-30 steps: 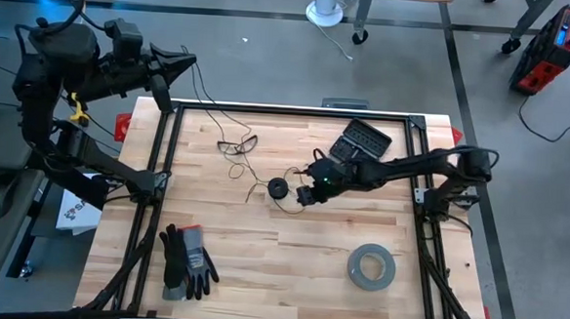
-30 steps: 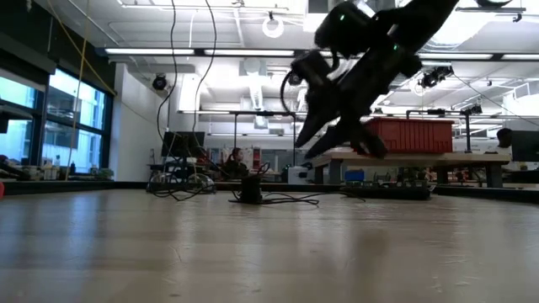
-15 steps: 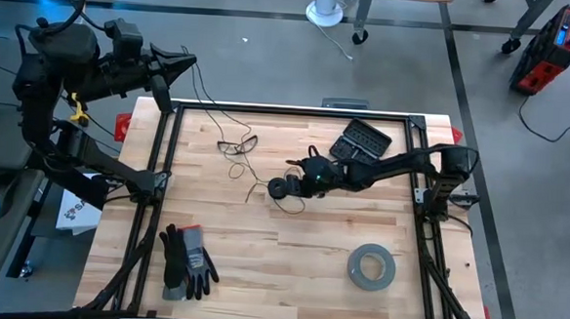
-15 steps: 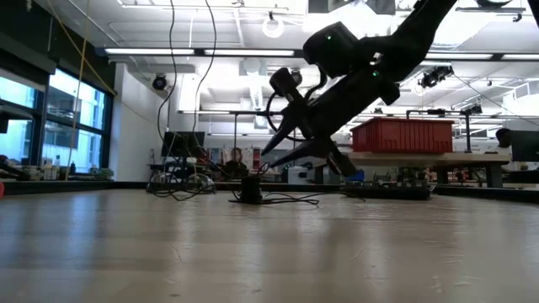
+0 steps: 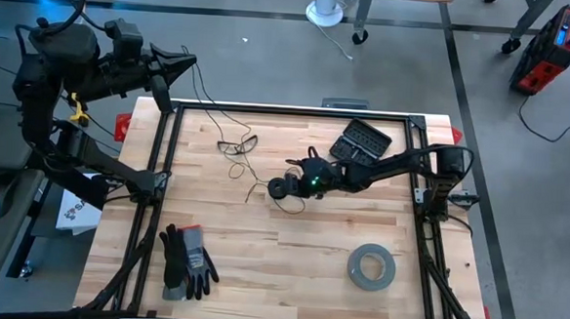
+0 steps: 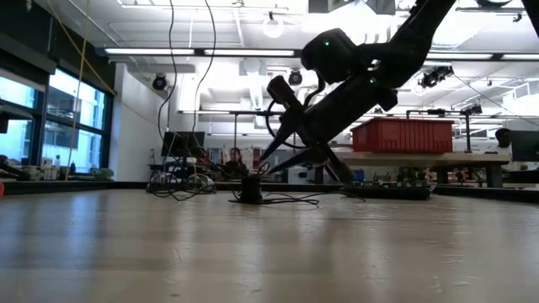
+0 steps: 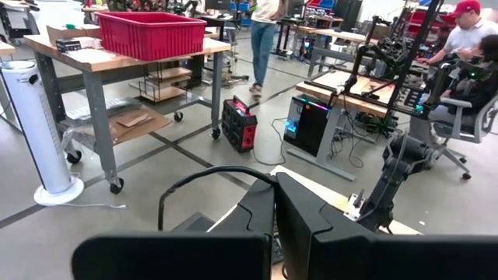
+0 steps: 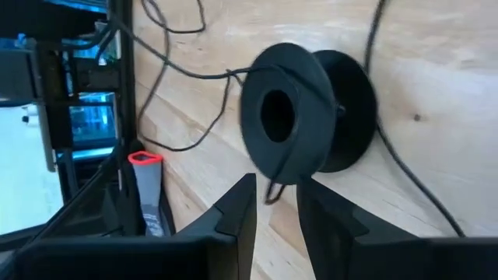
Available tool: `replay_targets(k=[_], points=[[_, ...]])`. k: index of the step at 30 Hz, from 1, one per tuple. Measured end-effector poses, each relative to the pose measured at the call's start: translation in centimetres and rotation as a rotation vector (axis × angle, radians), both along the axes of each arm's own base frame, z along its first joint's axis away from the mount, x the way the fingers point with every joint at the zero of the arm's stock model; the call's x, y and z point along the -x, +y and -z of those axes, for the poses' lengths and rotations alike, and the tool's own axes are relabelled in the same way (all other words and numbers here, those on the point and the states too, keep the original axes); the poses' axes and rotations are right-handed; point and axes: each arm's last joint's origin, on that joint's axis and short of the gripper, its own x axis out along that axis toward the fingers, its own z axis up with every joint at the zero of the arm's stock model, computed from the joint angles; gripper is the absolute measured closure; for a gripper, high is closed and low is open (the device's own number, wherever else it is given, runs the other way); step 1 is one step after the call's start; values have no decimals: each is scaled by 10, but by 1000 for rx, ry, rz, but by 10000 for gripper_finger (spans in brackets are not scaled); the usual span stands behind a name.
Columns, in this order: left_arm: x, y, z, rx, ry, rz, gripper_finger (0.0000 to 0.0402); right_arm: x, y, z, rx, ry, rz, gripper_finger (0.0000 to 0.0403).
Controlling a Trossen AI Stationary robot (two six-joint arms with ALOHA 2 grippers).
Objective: Coil cords
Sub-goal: Uncoil the black wire from the black spool
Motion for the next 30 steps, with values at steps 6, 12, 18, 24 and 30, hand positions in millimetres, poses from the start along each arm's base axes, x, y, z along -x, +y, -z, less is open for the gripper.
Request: replay_targets(k=[6, 12, 18, 24, 30], points=[[0, 0, 0, 1, 0, 1, 401, 0, -1, 0, 19, -1, 17, 316], [0, 0, 0, 3, -2, 1, 401, 0, -2, 0, 23, -1, 44, 351], [0, 0, 0, 15, -10, -1, 401, 0, -2, 0, 62, -5, 29, 394], [0, 0, 0, 20, -14, -6, 393, -2, 0, -10, 130, -64, -57, 401], [7, -1, -3, 46, -55, 16, 345, 3, 0, -39, 205, -154, -154, 402]])
